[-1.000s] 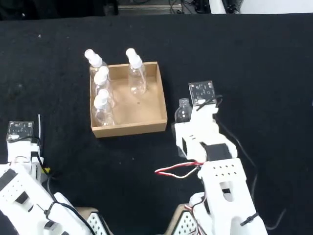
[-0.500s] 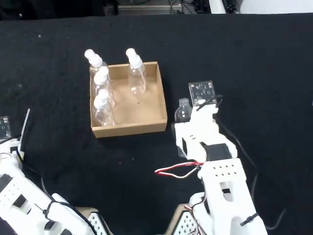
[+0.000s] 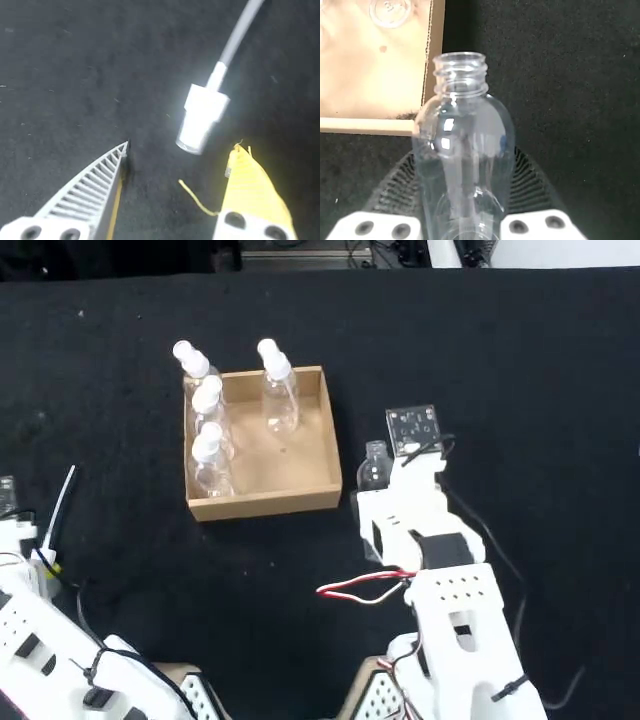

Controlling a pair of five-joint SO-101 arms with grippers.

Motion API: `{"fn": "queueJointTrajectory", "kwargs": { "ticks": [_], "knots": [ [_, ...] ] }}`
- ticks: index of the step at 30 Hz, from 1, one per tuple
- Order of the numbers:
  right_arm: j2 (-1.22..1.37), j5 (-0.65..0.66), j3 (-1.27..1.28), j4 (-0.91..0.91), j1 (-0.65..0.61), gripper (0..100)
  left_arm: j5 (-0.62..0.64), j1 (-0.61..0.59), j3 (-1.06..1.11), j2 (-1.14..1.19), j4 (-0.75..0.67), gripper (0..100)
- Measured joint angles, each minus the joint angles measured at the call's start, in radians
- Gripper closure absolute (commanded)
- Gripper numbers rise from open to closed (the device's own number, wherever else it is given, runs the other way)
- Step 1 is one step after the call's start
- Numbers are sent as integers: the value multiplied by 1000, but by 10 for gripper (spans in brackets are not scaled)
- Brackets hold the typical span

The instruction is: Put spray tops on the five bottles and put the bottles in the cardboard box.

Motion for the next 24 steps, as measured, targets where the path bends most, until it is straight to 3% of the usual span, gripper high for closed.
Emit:
{"fn": "queueJointTrajectory", "kwargs": {
  "ticks": [3,7,13,24],
  "knots": [
    [0,0,0,0,0,988,-54,3,-2,0,0,711],
    [0,0,0,0,0,988,-71,3,43,8,-103,711],
    [0,0,0,0,0,988,-72,-3,48,161,-201,711],
    [0,0,0,0,0,988,-120,-63,-184,456,-238,711]
  ]
}}
